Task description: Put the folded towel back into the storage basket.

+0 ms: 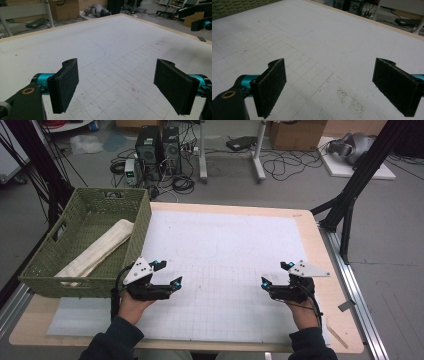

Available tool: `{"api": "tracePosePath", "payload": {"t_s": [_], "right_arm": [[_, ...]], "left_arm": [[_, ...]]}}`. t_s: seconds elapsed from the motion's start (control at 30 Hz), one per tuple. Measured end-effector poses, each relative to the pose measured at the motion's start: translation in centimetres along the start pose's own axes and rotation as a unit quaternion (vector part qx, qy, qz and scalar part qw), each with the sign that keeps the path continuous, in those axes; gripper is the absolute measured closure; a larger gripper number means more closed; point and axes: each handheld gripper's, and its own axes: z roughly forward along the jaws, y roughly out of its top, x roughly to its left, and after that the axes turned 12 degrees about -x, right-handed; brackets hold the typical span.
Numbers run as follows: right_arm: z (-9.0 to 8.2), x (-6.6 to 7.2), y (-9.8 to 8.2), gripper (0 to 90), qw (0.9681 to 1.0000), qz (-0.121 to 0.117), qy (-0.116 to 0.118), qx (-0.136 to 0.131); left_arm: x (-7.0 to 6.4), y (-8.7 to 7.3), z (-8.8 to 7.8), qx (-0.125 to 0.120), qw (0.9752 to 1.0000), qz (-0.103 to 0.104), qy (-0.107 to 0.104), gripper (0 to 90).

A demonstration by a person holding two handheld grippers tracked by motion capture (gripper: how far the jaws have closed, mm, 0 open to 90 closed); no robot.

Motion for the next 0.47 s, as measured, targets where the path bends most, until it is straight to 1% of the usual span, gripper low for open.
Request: {"api": "tracePosePath", "payload": {"t_s": [0.37,0.47], "right_arm": [[-0.19,-0.10,-0.03,11.1,1.0000,-0.002,-0.007,-0.004],[-0.27,-0.16,-0.04,11.0,1.0000,0.001,-0.008,-0.005]], "left_arm": [[0.51,-0.01,0.12,-0.002,1.0000,-0.004,0.003,20.3],[0.62,0.01,0.16,-0.001,1.0000,-0.004,0.003,20.3]]}}
